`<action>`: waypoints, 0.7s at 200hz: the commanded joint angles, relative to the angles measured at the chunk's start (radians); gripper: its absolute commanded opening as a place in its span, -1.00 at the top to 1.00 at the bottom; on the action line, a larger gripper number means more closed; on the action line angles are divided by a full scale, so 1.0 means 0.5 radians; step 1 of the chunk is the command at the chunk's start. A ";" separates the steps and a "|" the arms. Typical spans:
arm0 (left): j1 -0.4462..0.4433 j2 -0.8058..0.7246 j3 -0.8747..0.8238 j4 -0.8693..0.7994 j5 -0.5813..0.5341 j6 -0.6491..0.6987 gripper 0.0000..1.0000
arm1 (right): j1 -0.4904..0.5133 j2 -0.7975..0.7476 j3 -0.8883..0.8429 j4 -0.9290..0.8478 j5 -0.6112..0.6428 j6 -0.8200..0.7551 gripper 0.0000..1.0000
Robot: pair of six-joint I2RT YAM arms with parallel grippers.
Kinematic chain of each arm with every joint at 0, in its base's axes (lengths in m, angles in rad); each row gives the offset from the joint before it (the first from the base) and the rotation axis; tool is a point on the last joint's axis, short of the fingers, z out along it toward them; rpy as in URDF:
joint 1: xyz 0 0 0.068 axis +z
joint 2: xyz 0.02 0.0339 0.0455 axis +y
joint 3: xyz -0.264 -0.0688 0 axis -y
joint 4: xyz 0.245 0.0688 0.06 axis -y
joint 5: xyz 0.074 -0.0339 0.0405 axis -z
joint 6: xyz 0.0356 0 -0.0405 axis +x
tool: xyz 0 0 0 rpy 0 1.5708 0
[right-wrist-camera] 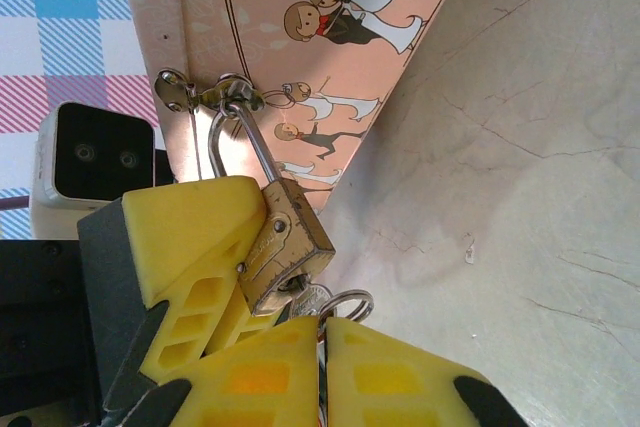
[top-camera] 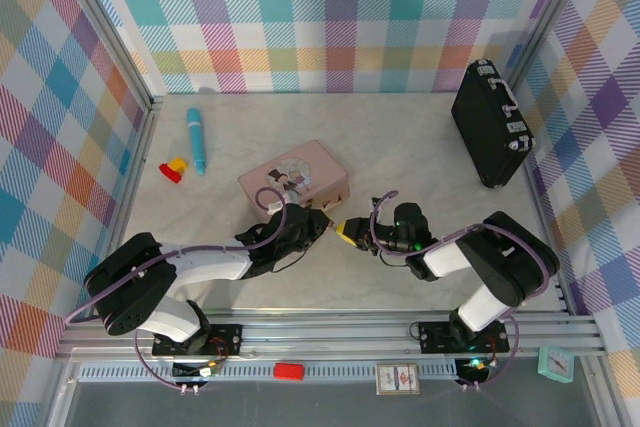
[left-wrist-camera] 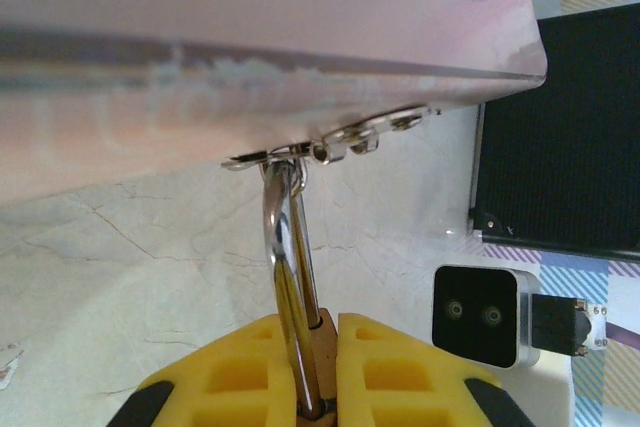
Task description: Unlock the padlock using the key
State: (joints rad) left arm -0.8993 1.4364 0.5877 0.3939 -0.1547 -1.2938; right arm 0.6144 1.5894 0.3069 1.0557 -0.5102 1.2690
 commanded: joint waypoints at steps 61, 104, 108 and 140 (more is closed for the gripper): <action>-0.033 -0.196 0.169 -0.235 -0.059 0.007 1.00 | 0.031 -0.644 0.162 -1.291 0.285 -0.885 0.40; 0.013 -0.300 0.208 -0.445 0.000 -0.011 1.00 | 0.275 -0.944 0.225 -1.681 0.761 -1.664 0.25; 0.016 -0.309 0.211 -0.460 0.002 -0.009 1.00 | 0.293 -0.953 0.219 -1.671 0.775 -1.715 0.25; 0.028 -0.391 0.219 -0.604 -0.005 0.004 1.00 | 0.359 -1.032 0.103 -1.443 0.754 -2.083 0.32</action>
State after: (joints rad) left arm -0.8932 1.3075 0.6426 0.1070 -0.1585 -1.3128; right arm 0.7742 1.1065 0.3939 0.3153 -0.1776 0.4751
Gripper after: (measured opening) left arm 0.108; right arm 0.358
